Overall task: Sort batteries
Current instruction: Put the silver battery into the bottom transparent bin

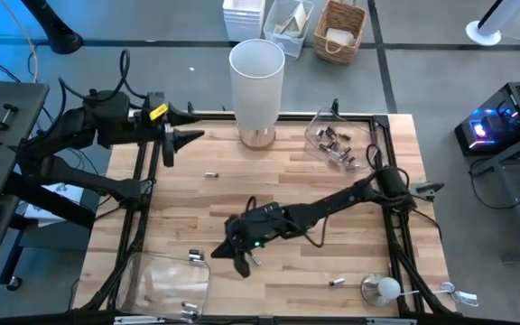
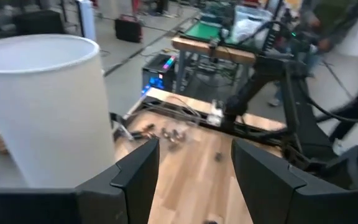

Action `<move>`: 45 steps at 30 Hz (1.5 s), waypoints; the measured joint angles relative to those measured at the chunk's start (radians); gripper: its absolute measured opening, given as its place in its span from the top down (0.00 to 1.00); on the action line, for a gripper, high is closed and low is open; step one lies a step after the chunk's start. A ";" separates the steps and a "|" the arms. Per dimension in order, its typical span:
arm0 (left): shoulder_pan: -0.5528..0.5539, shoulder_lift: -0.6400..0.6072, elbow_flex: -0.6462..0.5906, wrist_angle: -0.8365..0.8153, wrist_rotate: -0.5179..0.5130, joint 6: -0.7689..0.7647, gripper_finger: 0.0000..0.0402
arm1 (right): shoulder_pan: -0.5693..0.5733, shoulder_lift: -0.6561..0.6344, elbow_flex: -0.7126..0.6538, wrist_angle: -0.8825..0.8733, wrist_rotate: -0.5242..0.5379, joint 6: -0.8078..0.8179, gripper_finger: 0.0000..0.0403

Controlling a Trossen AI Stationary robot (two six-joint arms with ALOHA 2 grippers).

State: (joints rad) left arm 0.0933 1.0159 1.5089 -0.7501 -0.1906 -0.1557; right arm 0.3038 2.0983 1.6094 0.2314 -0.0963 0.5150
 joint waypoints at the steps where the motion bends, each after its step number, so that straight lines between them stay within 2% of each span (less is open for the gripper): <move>1: -0.009 -0.003 0.000 -0.010 0.003 -0.001 0.52 | 0.000 0.016 0.034 -0.021 -0.022 -0.021 0.99; 5: -0.042 -0.038 0.000 -0.011 0.011 -0.045 0.52 | -0.003 0.042 0.111 -0.129 -0.040 -0.106 0.99; 9: -0.068 -0.098 0.000 0.026 0.017 -0.149 0.52 | -0.010 0.035 0.117 -0.214 -0.044 -0.198 1.00; 13: -0.094 -0.127 0.001 0.057 -0.026 -0.216 0.52 | -0.030 -0.015 0.117 -0.393 -0.044 -0.239 1.00; 16: -0.119 -0.094 0.003 -0.013 -0.090 -0.219 0.52 | -0.045 -0.074 0.117 -0.567 -0.017 -0.292 1.00; 20: -0.151 0.025 -0.014 -0.212 -0.153 -0.248 0.52 | -0.066 -0.179 0.117 -0.784 0.038 -0.374 1.00; 23: -0.178 0.100 -0.107 -0.277 -0.160 -0.258 0.52 | -0.089 -0.274 0.117 -0.944 0.087 -0.418 1.00; 26: -0.200 0.161 -0.260 -0.239 -0.144 -0.241 0.52 | -0.111 -0.381 0.085 -1.064 0.148 -0.425 1.00; 27: -0.199 0.186 -0.320 -0.213 -0.106 -0.229 0.52 | -0.117 -0.419 0.067 -1.086 0.161 -0.418 1.00; 30: -0.144 0.251 -0.459 -0.172 0.075 -0.206 0.52 | -0.127 -0.551 -0.020 -1.094 0.178 -0.373 1.00; 33: -0.039 0.326 -0.520 -0.196 0.166 -0.189 0.52 | -0.127 -0.678 -0.147 -1.019 0.201 -0.305 1.00; 36: 0.078 0.398 -0.525 -0.186 0.175 -0.065 0.52 | -0.127 -0.776 -0.300 -0.879 0.228 -0.194 1.00; 39: 0.193 0.490 -0.516 -0.155 0.139 0.070 0.52 | -0.118 -0.841 -0.457 -0.709 0.249 -0.063 1.00; 42: 0.272 0.583 -0.495 -0.162 0.102 0.193 0.52 | -0.097 -0.854 -0.596 -0.560 0.259 0.055 1.00; 45: 0.307 0.661 -0.488 -0.171 0.099 0.274 0.52 | -0.077 -0.847 -0.702 -0.427 0.261 0.149 1.00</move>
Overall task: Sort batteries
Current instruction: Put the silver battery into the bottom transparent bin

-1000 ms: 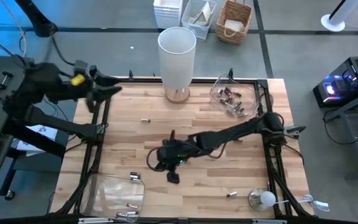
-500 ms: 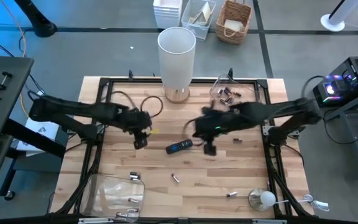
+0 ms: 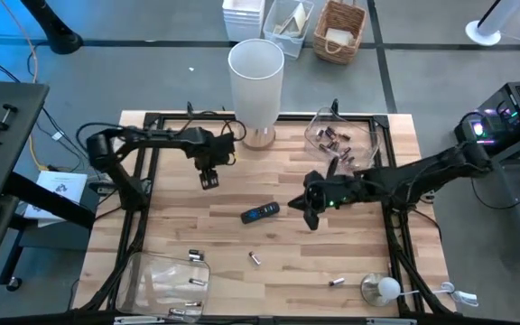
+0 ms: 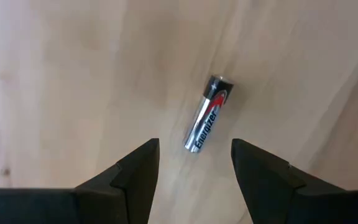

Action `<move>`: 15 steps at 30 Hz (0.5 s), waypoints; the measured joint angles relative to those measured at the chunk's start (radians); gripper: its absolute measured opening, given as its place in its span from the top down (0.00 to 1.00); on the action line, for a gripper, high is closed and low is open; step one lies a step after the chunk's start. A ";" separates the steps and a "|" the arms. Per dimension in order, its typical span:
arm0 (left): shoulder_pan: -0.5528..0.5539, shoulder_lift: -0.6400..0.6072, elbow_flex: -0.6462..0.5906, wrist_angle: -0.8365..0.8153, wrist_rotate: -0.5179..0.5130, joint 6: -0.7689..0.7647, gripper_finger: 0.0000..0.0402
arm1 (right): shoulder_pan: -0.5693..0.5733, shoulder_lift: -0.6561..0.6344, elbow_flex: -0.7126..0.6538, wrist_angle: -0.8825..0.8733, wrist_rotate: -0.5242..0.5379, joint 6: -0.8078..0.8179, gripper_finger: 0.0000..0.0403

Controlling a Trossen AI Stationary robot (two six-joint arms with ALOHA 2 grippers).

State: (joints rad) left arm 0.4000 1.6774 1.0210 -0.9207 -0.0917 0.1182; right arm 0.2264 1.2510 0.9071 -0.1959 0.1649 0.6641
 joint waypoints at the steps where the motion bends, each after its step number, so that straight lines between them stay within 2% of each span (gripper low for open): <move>1: 0.005 0.019 0.000 0.000 0.001 0.026 0.52 | 0.005 0.004 -0.028 0.043 0.001 0.025 1.00; 6: 0.007 0.117 0.001 0.032 -0.031 0.126 0.52 | 0.038 0.009 -0.100 0.222 0.104 0.069 1.00; 10: 0.008 0.177 0.008 0.031 -0.015 0.164 0.54 | 0.045 0.008 -0.077 0.256 0.150 0.052 1.00; 12: 0.008 0.195 0.010 0.029 0.003 0.163 0.62 | 0.045 0.008 -0.056 0.257 0.152 0.035 1.00; 15: 0.002 0.193 0.009 0.024 0.020 0.156 0.85 | 0.048 0.008 -0.025 0.245 0.168 -0.001 1.00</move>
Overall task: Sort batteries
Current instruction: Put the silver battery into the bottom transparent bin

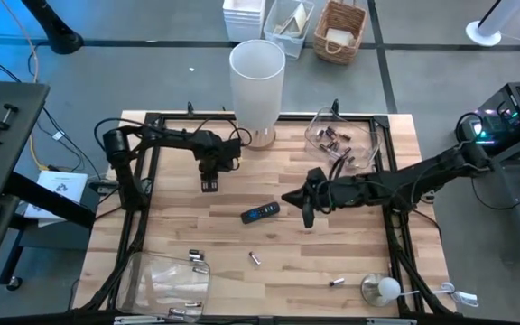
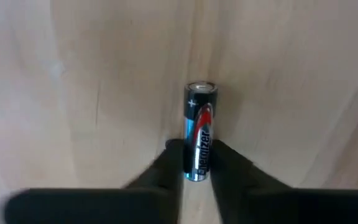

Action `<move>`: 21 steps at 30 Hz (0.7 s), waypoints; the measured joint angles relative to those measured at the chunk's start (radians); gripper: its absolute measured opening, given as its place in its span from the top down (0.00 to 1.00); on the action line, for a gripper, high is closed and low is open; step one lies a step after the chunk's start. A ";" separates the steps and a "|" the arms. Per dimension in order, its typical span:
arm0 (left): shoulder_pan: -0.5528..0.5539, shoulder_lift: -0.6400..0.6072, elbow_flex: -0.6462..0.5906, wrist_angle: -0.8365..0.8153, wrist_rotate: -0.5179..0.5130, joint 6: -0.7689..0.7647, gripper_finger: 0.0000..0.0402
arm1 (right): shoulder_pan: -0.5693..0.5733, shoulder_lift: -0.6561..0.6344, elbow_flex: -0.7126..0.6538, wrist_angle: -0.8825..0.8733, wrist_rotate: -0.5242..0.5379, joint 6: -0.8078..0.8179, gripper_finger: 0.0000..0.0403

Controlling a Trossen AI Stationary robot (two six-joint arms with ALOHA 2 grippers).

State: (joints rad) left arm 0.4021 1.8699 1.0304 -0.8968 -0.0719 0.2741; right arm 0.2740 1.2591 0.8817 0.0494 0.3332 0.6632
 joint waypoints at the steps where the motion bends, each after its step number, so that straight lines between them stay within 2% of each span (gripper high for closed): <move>1: 0.000 -0.012 -0.004 0.002 0.010 -0.008 0.91 | 0.001 0.000 0.008 0.000 0.006 -0.014 1.00; 5: 0.004 -0.118 -0.020 0.032 0.037 -0.064 0.92 | 0.003 0.000 0.029 -0.004 0.025 -0.067 1.00; 9: -0.003 -0.338 -0.042 0.013 0.119 -0.131 0.92 | 0.003 0.000 0.034 -0.009 0.026 -0.100 1.00; 12: -0.048 -0.492 -0.072 -0.041 0.150 -0.221 0.92 | 0.003 0.000 0.034 -0.016 0.026 -0.115 1.00; 16: -0.213 -0.698 -0.077 -0.151 0.160 -0.394 0.92 | 0.003 0.000 0.034 -0.016 0.033 -0.138 1.00; 21: -0.567 -0.810 -0.078 -0.234 0.160 -0.767 0.92 | 0.001 0.000 0.034 -0.017 0.034 -0.189 1.00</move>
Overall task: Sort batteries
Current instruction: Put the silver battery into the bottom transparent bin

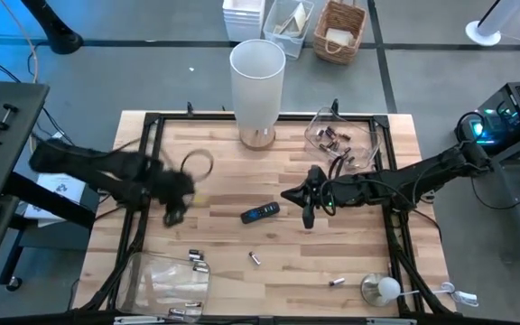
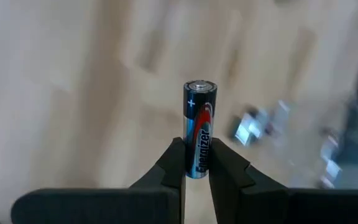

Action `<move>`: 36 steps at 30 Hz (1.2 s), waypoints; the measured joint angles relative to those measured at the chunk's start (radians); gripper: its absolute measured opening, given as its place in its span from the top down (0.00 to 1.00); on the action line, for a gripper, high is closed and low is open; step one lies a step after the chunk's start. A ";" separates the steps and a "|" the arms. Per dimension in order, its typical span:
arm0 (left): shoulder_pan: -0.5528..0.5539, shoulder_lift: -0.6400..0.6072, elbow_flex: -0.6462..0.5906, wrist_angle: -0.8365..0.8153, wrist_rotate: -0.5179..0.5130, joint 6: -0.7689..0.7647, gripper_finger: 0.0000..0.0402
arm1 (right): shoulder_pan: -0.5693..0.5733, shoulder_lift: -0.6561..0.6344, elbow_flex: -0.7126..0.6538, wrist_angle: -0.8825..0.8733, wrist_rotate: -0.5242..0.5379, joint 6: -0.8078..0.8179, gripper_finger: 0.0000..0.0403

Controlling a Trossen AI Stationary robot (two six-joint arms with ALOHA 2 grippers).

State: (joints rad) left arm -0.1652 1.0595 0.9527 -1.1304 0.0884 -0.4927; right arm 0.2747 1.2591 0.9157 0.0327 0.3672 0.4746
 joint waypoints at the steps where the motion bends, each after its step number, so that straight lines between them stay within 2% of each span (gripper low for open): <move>1: -0.079 0.000 0.000 -0.004 0.000 -0.082 0.92 | 0.000 0.000 0.000 0.000 0.000 -0.008 1.00; 4: -0.301 0.037 0.000 0.021 -0.003 -0.293 0.92 | 0.000 0.000 0.000 -0.003 0.000 -0.039 1.00; 8: -0.526 0.134 0.000 0.098 0.043 -0.453 0.92 | 0.000 0.000 0.000 -0.025 0.000 -0.057 1.00; 13: -0.664 0.260 0.000 0.313 0.118 -0.500 0.92 | 0.000 0.000 0.000 -0.058 0.000 -0.054 1.00; 16: -0.689 0.320 0.000 0.396 0.128 -0.500 0.83 | 0.000 0.000 0.000 -0.060 0.000 -0.054 1.00; 19: -0.674 0.361 0.000 0.414 0.131 -0.501 0.73 | 0.000 0.000 0.000 -0.060 -0.004 -0.054 1.00; 22: -0.629 0.366 0.013 0.426 0.180 -0.451 0.63 | 0.000 0.000 0.000 -0.060 -0.029 -0.054 1.00; 26: -0.515 0.350 0.107 0.290 0.277 -0.292 0.54 | 0.000 -0.007 0.000 -0.060 -0.087 -0.046 1.00; 27: -0.478 0.346 0.149 0.244 0.268 -0.237 0.53 | 0.000 -0.014 0.000 -0.061 -0.097 -0.033 1.00; 29: -0.406 0.342 0.235 0.184 0.183 -0.112 0.51 | 0.001 -0.029 0.000 -0.059 -0.118 -0.009 1.00; 32: -0.303 0.357 0.344 0.213 0.027 0.134 0.51 | 0.009 -0.053 0.000 -0.059 -0.133 0.017 1.00; 36: -0.186 0.478 0.435 0.307 -0.012 0.406 0.51 | 0.021 -0.083 0.000 -0.059 -0.135 0.022 1.00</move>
State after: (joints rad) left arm -0.3508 1.5377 1.3877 -0.8233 0.0769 -0.0868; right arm 0.2957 1.1762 0.9154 -0.0261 0.2321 0.4969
